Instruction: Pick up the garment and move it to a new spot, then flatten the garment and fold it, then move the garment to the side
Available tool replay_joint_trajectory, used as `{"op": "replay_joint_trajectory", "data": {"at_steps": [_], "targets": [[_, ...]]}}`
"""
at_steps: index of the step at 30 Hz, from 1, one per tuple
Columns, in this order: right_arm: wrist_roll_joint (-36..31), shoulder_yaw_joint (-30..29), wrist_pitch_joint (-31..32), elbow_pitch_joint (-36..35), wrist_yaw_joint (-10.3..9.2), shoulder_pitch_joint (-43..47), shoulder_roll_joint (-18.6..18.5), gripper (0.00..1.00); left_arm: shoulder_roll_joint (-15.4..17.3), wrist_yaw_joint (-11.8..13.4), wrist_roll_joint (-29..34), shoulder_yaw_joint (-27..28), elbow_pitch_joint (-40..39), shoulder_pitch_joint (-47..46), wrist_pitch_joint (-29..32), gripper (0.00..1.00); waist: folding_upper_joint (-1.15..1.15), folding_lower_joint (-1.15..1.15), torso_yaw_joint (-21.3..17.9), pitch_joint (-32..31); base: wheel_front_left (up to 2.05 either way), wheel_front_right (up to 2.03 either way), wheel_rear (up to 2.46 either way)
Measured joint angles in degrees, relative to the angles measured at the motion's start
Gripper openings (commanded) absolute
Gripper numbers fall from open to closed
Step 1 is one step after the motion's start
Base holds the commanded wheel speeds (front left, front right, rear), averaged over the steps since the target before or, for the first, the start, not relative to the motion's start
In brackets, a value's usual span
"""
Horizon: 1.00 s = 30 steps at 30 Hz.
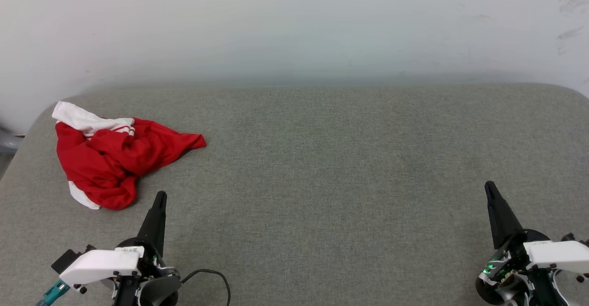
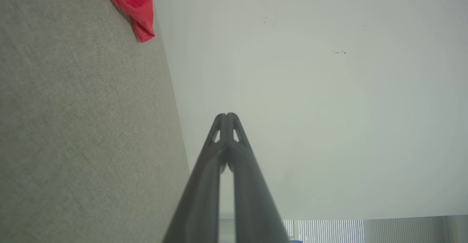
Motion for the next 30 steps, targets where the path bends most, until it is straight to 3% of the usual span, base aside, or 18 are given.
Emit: {"op": "replay_joint_trajectory", "data": {"at_steps": [30], "targets": [[0.0,0.0,0.0,0.0,0.0,0.0,0.0,0.0,0.0,0.0,0.0,0.0,0.0,0.0,0.0,0.0,0.0,0.0,0.0,0.0,0.0,0.0,0.0]]}}
